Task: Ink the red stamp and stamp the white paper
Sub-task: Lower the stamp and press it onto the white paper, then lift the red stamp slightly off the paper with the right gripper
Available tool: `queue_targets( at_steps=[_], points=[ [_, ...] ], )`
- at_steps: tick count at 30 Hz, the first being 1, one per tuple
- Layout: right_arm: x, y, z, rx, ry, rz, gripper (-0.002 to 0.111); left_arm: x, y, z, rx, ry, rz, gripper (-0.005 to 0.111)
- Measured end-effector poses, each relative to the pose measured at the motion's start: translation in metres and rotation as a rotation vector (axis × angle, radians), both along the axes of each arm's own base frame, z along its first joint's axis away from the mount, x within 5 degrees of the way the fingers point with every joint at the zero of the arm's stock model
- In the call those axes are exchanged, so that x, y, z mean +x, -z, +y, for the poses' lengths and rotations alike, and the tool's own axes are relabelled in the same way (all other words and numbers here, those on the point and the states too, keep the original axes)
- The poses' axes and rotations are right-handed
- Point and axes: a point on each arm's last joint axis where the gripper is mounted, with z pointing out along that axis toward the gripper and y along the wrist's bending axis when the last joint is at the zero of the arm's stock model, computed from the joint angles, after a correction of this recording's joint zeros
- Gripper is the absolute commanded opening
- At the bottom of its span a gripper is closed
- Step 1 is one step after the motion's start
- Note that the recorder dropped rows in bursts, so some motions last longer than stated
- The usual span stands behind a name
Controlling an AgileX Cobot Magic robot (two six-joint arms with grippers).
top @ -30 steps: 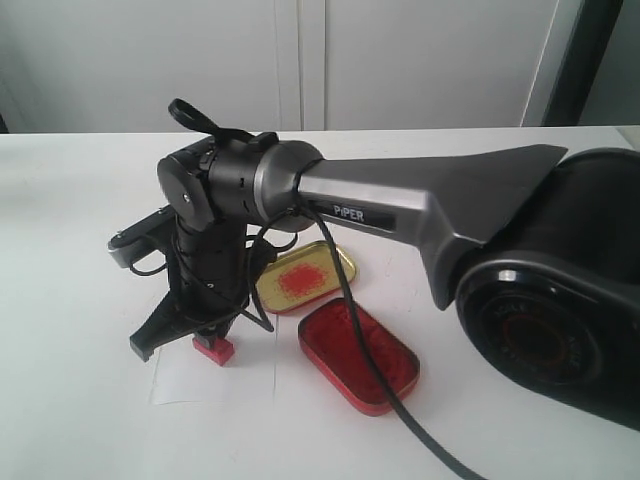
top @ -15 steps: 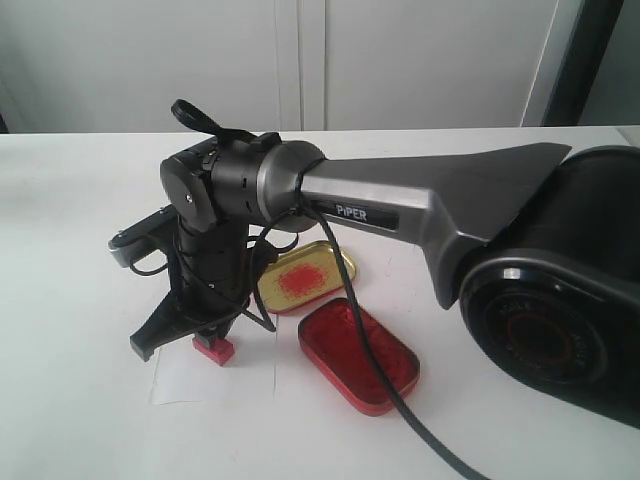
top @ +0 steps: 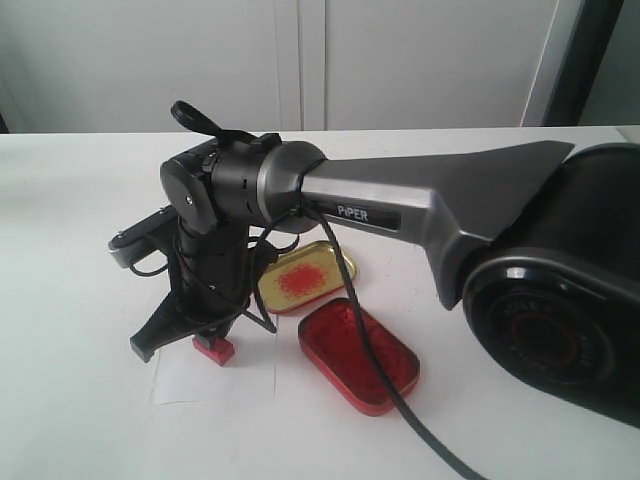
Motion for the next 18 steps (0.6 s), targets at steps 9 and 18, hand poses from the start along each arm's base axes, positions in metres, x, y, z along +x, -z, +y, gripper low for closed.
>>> queue_targets(
  at_steps=[9, 18],
  points=[
    [-0.004, -0.007, -0.005, -0.022, 0.005, 0.019, 0.000, 0.000, 0.000, 0.000, 0.000, 0.000, 0.000, 0.000],
    [-0.006, -0.010, -0.010, -0.057, 0.015, 0.021, 0.000, 0.000, 0.000, 0.000, 0.000, 0.000, 0.000, 0.000]
  ],
)
